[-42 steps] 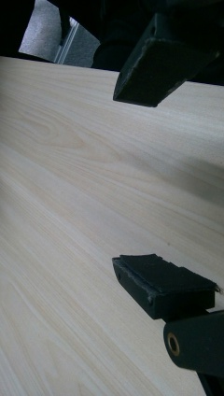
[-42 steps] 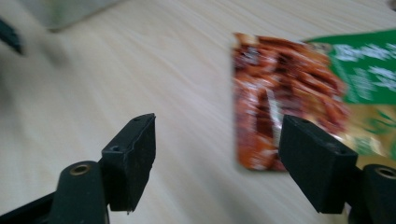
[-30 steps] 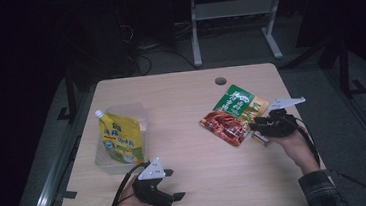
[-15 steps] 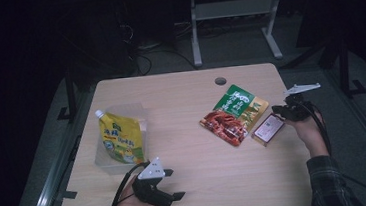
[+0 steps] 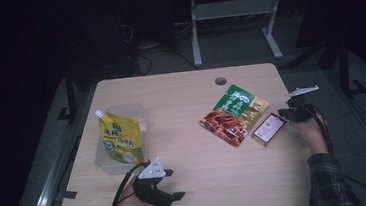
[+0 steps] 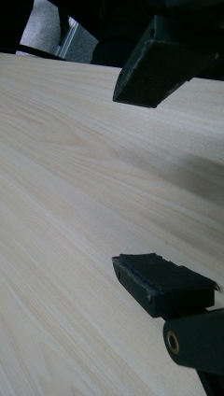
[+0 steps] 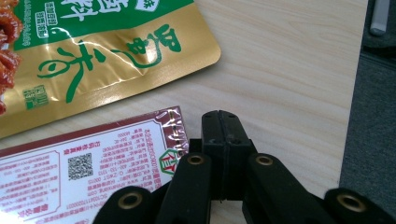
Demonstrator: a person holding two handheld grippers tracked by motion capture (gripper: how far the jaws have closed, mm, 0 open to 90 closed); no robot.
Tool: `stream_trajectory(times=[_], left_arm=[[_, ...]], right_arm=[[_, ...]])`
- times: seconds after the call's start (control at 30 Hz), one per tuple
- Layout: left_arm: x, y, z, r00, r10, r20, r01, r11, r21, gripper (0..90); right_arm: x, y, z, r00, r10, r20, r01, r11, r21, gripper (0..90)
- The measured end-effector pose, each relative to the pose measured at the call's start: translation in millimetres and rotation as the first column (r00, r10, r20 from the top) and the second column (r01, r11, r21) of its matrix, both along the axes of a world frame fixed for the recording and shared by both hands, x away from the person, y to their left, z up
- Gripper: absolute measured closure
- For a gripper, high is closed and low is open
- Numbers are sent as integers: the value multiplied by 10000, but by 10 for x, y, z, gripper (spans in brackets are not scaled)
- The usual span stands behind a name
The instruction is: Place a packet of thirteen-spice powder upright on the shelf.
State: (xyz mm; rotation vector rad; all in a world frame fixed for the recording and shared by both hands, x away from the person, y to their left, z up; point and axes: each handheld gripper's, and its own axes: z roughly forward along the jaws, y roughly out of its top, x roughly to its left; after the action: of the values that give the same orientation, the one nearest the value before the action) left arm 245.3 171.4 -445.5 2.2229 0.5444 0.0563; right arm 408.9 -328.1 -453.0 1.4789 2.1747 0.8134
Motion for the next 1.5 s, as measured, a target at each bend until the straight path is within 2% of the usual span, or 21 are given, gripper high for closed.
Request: stream_trajectory(times=[0.13,0.3,0.4,0.57,0.67,0.73,1.03,1.3,1.43,1.5], left_arm=[[2,-4,-2,10000,-49,11,49,10000,47,170],[3,-6,-4,10000,-72,21,72,10000,49,171],[3,-6,-2,10000,-75,24,75,10000,50,171],[4,-10,-2,9999,-107,32,107,9999,64,171],[-2,-20,-4,9999,-120,27,120,9999,64,171],[-6,-24,-3,9999,-137,38,137,9999,72,171],[-9,-22,2,9999,-126,36,126,9999,64,171],[-23,-27,5,9998,-139,110,139,9999,36,171],[-20,-18,8,9999,-109,128,109,9999,0,171],[-20,-18,9,9999,-103,135,103,9999,-12,171]], right_arm=[[-9,-44,-55,9999,103,-43,-103,9999,3,898],[-36,-76,-84,9993,333,-148,-328,9990,319,898],[-51,-78,-82,9987,479,-194,-473,9983,348,898],[-103,0,-68,9962,798,-355,-779,9956,519,898],[-124,96,-61,9912,1223,-507,-1200,9918,446,898],[-133,152,-66,9880,1478,-452,-1459,9884,423,898],[-259,348,-47,9687,2370,-746,-2343,9712,422,898],[-414,587,-20,9397,3272,-998,-3251,9450,364,898],[-508,665,-19,9284,3542,-1126,-3519,9352,405,898],[-571,707,-8,9193,3710,-1311,-3687,9286,420,898]])
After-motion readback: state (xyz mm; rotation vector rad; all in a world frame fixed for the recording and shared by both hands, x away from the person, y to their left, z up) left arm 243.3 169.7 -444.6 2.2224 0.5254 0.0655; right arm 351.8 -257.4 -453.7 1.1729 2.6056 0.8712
